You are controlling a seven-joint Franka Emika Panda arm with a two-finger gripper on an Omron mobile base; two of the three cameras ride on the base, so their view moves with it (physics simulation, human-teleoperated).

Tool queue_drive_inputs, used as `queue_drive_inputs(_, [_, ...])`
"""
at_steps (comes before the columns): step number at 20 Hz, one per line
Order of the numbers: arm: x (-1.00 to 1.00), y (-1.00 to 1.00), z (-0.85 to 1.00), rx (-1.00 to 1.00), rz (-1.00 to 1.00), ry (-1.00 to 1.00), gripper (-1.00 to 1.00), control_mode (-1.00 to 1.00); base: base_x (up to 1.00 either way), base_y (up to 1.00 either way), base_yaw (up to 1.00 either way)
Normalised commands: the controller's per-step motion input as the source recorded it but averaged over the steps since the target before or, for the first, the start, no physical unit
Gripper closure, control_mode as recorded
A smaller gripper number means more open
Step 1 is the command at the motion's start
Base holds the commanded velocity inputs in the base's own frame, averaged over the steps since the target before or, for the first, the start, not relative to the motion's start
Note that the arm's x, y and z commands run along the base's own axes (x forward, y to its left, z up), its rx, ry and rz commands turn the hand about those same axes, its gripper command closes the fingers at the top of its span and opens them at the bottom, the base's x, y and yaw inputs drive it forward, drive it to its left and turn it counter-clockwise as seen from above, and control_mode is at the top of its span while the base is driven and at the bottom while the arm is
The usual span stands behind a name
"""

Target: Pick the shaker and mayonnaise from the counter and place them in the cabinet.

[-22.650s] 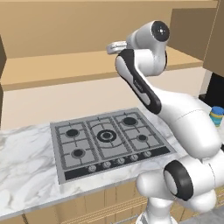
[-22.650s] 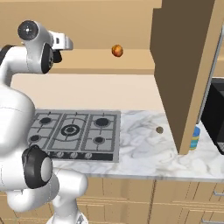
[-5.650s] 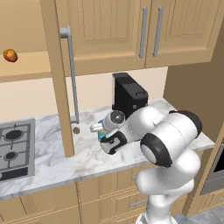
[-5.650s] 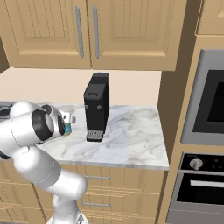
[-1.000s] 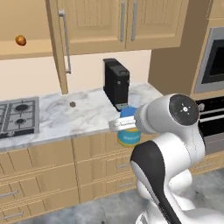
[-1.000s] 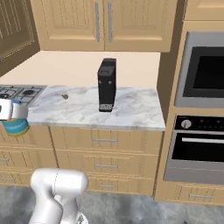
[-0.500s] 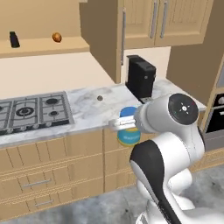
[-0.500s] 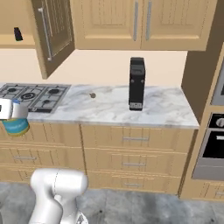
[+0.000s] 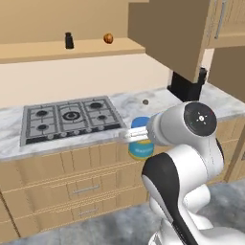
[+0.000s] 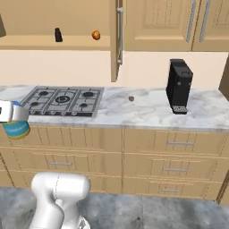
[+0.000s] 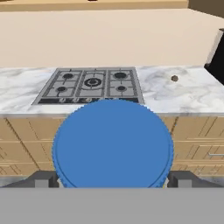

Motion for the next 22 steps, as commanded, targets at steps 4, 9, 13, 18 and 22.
queue_drive_inputs(4, [0.00, 0.00, 0.00, 0.00, 0.00, 0.00, 1.00, 1.00, 0.00, 0.93, -0.04])
queue_drive_inputs(9, [0.00, 0.00, 0.00, 0.00, 0.00, 0.00, 1.00, 1.00, 0.23, 0.46, -0.04])
queue_drive_inputs(13, [0.00, 0.00, 0.00, 0.00, 0.00, 0.00, 1.00, 1.00, 0.65, 0.06, -0.01])
queue_drive_inputs(18, [0.00, 0.00, 0.00, 0.00, 0.00, 0.00, 1.00, 1.00, 0.79, -0.07, 0.00])
queue_drive_inputs(22, [0.00, 0.00, 0.00, 0.00, 0.00, 0.00, 1.00, 1.00, 0.77, 0.11, 0.00])
